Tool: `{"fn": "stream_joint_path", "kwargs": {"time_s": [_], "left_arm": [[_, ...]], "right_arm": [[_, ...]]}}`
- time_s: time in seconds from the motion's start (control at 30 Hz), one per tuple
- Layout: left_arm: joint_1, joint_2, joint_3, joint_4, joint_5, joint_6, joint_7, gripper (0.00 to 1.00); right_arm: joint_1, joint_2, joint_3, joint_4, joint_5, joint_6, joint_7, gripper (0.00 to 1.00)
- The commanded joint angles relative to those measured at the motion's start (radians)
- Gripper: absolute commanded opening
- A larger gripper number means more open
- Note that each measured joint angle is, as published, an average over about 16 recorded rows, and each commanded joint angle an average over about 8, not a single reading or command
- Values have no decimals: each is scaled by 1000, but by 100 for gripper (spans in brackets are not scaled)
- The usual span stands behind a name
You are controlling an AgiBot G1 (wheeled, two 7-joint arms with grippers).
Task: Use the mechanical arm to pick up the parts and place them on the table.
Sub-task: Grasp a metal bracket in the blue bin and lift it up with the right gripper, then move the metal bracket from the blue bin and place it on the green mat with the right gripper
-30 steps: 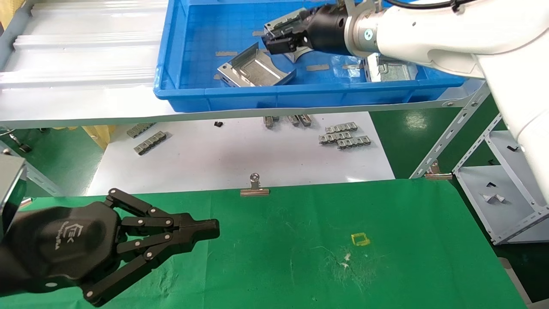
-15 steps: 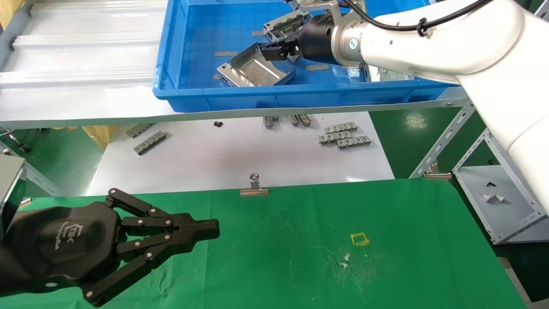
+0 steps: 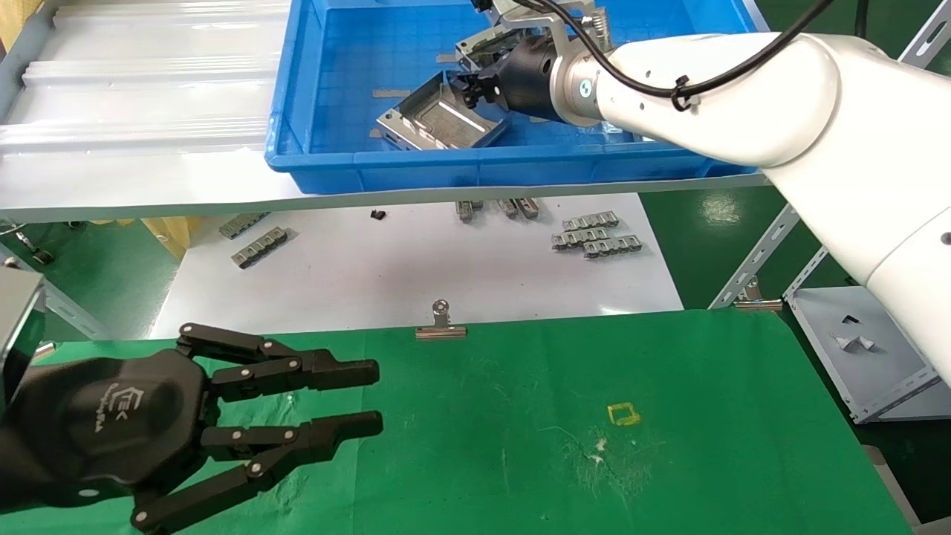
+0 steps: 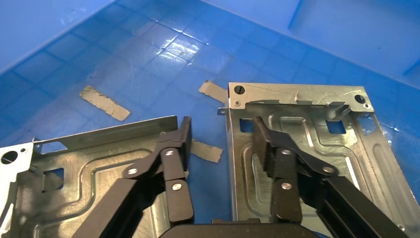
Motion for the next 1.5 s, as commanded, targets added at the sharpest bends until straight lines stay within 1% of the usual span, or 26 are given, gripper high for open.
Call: {"fn": "stream_joint_path", "kwargs": {"time_s": [0.03,0.3,0.53,0.77,0.93,1.07,1.2,1.37,1.5], "left_arm": [[0,0,0,0,0,0,0,100],[0,0,0,0,0,0,0,100],[0,0,1,0,0,0,0,100],[0,0,1,0,-1,0,0,100],[0,0,1,0,-1,0,1,100],[0,0,1,0,-1,-1,1,100],[0,-1,1,0,-1,-1,1,100],[0,-1,2,0,-1,-1,1,100],[0,-1,2,0,-1,-1,1,100]], "right_arm": [[4,0,-25,8,-8,12,33,0],[17,3,-94,18,-30,35,109,0],[34,7,-123,25,-23,52,129,0],[53,22,-117,51,30,52,91,0],[75,65,-88,106,94,29,8,0],[95,141,-57,190,154,-24,-88,0],[108,248,-27,299,218,-108,-199,0],[115,394,14,435,321,-248,-352,0],[114,499,56,503,429,-384,-491,0]]}}
